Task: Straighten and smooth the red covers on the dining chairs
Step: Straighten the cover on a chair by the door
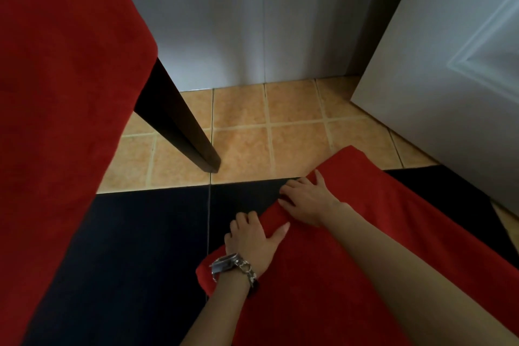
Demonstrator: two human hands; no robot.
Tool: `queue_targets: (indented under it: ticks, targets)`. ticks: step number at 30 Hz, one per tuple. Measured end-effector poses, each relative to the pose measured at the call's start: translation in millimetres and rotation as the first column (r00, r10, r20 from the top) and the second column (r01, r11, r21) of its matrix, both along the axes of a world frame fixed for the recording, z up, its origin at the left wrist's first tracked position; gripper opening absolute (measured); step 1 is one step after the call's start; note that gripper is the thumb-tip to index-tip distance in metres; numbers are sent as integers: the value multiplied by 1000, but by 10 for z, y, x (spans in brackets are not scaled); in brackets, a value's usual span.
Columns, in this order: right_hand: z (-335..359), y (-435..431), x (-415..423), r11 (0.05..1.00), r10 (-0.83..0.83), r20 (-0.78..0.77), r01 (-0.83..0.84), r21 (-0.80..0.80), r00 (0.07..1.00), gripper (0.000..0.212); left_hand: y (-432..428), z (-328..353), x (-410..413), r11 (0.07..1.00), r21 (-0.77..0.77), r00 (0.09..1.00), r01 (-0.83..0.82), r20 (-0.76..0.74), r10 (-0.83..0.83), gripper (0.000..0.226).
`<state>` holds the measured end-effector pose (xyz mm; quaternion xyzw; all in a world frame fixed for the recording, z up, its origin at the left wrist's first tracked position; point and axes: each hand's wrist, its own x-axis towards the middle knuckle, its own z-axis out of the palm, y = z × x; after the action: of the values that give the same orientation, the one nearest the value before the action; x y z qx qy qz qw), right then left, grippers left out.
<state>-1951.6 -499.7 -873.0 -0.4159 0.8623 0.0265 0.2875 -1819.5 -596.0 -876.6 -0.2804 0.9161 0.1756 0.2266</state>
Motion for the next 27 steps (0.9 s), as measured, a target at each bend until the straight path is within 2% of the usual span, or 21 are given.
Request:
queue_targets:
  ticks: [8, 13, 16, 18, 20, 23, 25, 27]
  targets:
    - [-118, -144, -170, 991, 59, 27, -62, 122, 998, 85, -202, -46, 61, 978, 199, 998, -68, 31, 64, 91]
    - [-102, -234, -248, 966, 53, 80, -72, 248, 995, 84, -376, -50, 78, 922, 371, 993, -115, 53, 103, 92]
    - [-73, -290, -248, 949, 62, 87, -86, 305, 994, 72, -410, -103, 158, 935, 341, 995, -101, 20, 100, 76]
    - [-66, -308, -213, 965, 61, 60, -75, 251, 996, 52, -396, -118, 197, 953, 292, 994, -77, -52, 97, 60]
    - [-93, -267, -124, 992, 31, -16, -29, 123, 999, 36, -368, -114, 214, 966, 249, 989, -65, -113, 95, 50]
    - [-172, -158, 26, 997, -58, -177, 49, -57, 983, 30, -332, -89, 226, 977, 202, 977, -65, -185, 104, 44]
    - [-203, -126, 80, 992, -89, -248, 64, -107, 965, 31, -349, -73, 237, 971, 233, 976, -47, -197, 95, 47]
    - [-205, -117, 99, 987, -117, -260, 84, -136, 959, 30, -389, -36, 241, 954, 300, 988, -28, -140, 73, 62]
